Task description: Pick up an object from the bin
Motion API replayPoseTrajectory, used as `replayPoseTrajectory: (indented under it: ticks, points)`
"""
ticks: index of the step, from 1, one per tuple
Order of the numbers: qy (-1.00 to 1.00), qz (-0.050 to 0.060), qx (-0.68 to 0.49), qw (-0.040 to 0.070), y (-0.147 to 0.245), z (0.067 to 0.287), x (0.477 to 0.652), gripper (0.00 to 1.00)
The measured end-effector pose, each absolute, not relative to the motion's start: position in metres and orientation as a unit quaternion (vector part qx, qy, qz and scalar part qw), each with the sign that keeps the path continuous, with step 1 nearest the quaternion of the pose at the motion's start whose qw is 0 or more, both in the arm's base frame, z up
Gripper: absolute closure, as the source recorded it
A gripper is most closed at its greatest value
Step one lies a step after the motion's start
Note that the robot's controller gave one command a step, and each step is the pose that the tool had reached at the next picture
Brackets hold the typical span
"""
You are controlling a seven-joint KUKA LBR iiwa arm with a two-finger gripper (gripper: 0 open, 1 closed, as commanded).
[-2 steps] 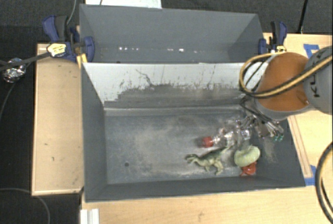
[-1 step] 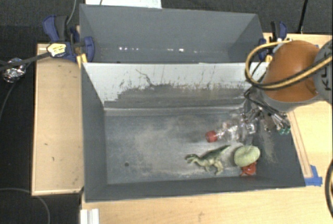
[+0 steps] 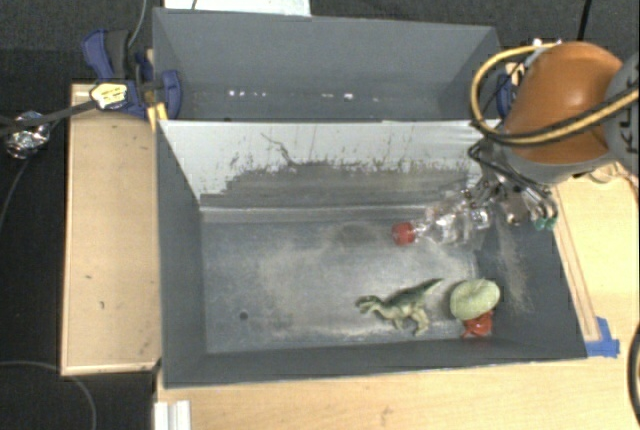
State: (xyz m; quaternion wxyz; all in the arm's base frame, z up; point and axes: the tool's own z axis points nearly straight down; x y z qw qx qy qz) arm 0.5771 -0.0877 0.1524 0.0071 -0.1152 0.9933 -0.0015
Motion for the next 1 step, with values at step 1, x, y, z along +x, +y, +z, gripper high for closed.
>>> replayPoseTrajectory:
  ticks: [1]
  points:
    - [0.992, 0.0, -0.128, 0.003, -0.0977, 0.2642, 0.5629, 1.0]
